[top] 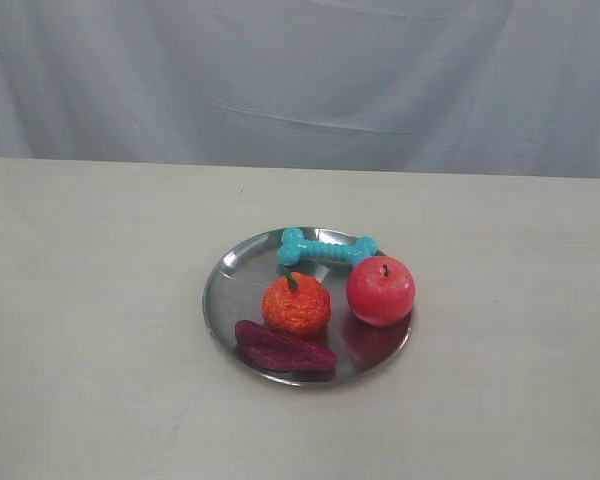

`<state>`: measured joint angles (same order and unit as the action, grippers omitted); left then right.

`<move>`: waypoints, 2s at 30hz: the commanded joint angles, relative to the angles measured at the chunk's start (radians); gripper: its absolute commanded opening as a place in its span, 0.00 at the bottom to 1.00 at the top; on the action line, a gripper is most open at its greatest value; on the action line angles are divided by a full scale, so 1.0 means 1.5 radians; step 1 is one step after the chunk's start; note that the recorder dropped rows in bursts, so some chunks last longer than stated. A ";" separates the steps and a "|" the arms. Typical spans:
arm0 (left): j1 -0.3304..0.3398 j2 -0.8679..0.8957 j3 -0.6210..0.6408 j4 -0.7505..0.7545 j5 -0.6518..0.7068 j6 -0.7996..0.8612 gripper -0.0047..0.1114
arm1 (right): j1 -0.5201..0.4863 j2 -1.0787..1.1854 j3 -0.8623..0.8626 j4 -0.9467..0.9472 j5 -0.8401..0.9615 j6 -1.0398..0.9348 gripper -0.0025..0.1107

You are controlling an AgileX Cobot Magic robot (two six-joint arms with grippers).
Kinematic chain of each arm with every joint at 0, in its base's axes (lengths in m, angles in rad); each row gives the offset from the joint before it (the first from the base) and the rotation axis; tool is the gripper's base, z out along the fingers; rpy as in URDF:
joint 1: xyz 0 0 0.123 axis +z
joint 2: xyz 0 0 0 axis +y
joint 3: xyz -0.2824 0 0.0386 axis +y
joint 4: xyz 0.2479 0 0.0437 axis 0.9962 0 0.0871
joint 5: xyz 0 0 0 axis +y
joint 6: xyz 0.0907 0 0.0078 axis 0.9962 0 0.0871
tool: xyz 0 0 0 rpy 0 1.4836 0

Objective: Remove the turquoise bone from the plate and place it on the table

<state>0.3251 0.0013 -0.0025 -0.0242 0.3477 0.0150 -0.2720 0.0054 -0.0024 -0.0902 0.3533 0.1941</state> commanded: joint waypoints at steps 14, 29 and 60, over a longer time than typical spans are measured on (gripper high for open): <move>0.002 -0.001 0.002 -0.001 -0.004 -0.003 0.04 | -0.004 -0.004 0.002 -0.063 -0.372 -0.008 0.02; 0.002 -0.001 0.002 -0.001 -0.004 -0.003 0.04 | -0.004 -0.004 0.002 -0.055 -0.750 0.236 0.02; 0.002 -0.001 0.002 -0.001 -0.004 -0.003 0.04 | 0.049 1.012 -1.103 0.267 0.418 -0.468 0.02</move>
<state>0.3251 0.0013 -0.0025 -0.0242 0.3477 0.0150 -0.2017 1.3909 -1.5398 0.2196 0.8210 -0.3530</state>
